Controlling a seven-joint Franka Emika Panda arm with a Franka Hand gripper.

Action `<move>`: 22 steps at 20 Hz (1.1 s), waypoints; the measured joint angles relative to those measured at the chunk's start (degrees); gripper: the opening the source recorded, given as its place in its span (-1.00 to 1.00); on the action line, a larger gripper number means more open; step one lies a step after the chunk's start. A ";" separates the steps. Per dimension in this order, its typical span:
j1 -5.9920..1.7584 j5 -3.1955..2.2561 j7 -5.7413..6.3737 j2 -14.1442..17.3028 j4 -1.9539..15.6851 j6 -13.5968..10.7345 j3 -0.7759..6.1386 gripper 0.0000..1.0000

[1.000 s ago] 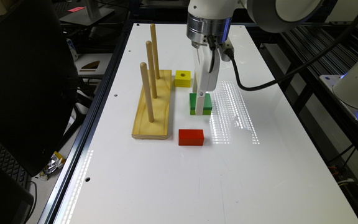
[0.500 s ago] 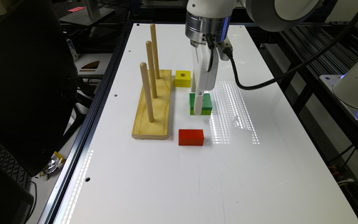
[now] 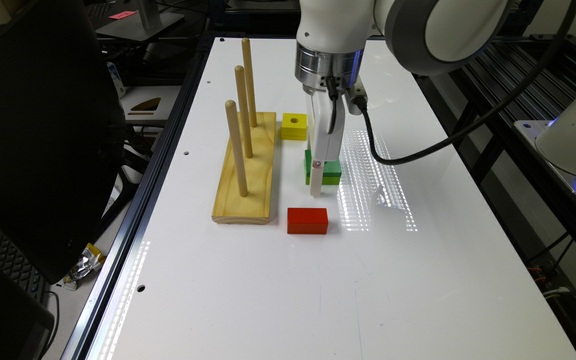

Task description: Pick up green block.

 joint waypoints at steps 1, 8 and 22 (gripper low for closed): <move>0.00 0.00 0.00 0.00 0.00 0.00 0.00 1.00; -0.01 0.00 0.00 -0.01 -0.02 0.00 0.00 -1.00; -0.05 0.00 0.00 -3.61 -0.25 -3.20 -0.03 -1.00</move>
